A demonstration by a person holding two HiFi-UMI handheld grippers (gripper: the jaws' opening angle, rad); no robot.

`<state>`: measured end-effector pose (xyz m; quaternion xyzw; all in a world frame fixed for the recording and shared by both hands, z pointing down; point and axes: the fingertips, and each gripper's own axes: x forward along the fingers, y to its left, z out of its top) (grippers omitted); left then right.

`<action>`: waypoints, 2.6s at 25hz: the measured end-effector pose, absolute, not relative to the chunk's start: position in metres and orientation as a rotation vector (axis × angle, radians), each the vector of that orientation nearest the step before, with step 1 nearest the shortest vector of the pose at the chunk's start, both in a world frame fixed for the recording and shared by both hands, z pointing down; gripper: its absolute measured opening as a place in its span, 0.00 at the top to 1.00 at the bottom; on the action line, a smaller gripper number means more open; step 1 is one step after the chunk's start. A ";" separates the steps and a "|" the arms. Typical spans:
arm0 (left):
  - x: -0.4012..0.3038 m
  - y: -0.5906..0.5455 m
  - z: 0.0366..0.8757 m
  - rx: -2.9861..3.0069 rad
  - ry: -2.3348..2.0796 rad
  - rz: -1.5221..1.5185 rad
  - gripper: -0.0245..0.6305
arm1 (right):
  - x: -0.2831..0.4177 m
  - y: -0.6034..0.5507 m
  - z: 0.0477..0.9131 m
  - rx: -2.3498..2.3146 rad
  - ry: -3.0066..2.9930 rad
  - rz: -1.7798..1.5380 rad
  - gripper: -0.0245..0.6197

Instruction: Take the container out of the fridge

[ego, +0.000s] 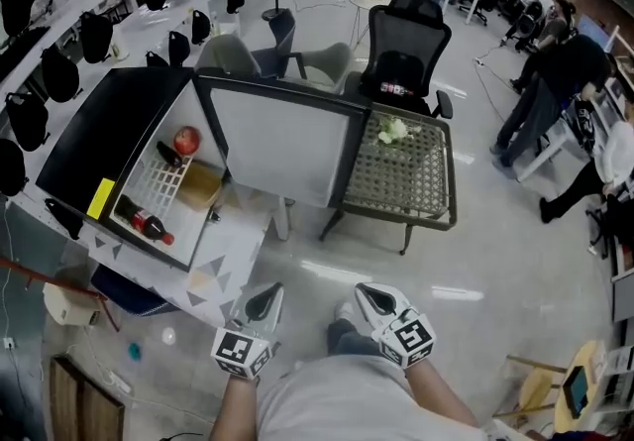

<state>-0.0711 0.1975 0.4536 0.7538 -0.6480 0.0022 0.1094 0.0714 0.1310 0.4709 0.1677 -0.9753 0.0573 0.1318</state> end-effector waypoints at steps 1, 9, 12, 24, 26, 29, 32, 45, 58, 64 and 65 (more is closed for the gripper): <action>-0.074 0.186 0.452 2.207 -1.920 0.014 0.95 | 0.069 0.119 0.469 0.475 -2.836 0.166 0.96; -0.096 0.100 0.447 2.082 -2.064 0.048 0.95 | 0.051 0.023 0.460 0.345 -2.888 0.161 0.96; -0.098 0.072 0.451 2.030 -2.105 0.073 0.95 | 0.048 -0.011 0.458 0.300 -2.906 0.165 0.96; -0.132 0.013 0.464 1.877 -2.197 0.205 0.95 | 0.004 -0.071 0.465 0.095 -2.918 0.220 0.96; -0.145 0.010 0.467 1.858 -2.197 0.213 0.95 | -0.011 -0.071 0.465 0.057 -2.915 0.213 0.96; -0.169 0.009 0.474 1.836 -2.193 0.230 0.95 | -0.036 -0.069 0.466 0.027 -2.907 0.202 0.96; -0.198 0.011 0.481 1.817 -2.188 0.231 0.95 | -0.062 -0.065 0.466 0.018 -2.896 0.199 0.96; -0.317 0.019 0.545 1.736 -2.133 0.353 0.95 | -0.144 -0.061 0.473 0.120 -2.801 0.125 0.96; -0.383 0.003 0.615 1.635 -2.053 0.477 0.81 | -0.163 -0.071 0.487 0.300 -2.709 0.110 0.96; -0.406 -0.004 0.641 1.615 -2.053 0.646 0.69 | -0.167 -0.068 0.490 0.363 -2.670 0.107 0.96; -0.409 -0.004 0.647 1.611 -2.049 0.685 0.69 | -0.166 -0.067 0.491 0.372 -2.662 0.104 0.96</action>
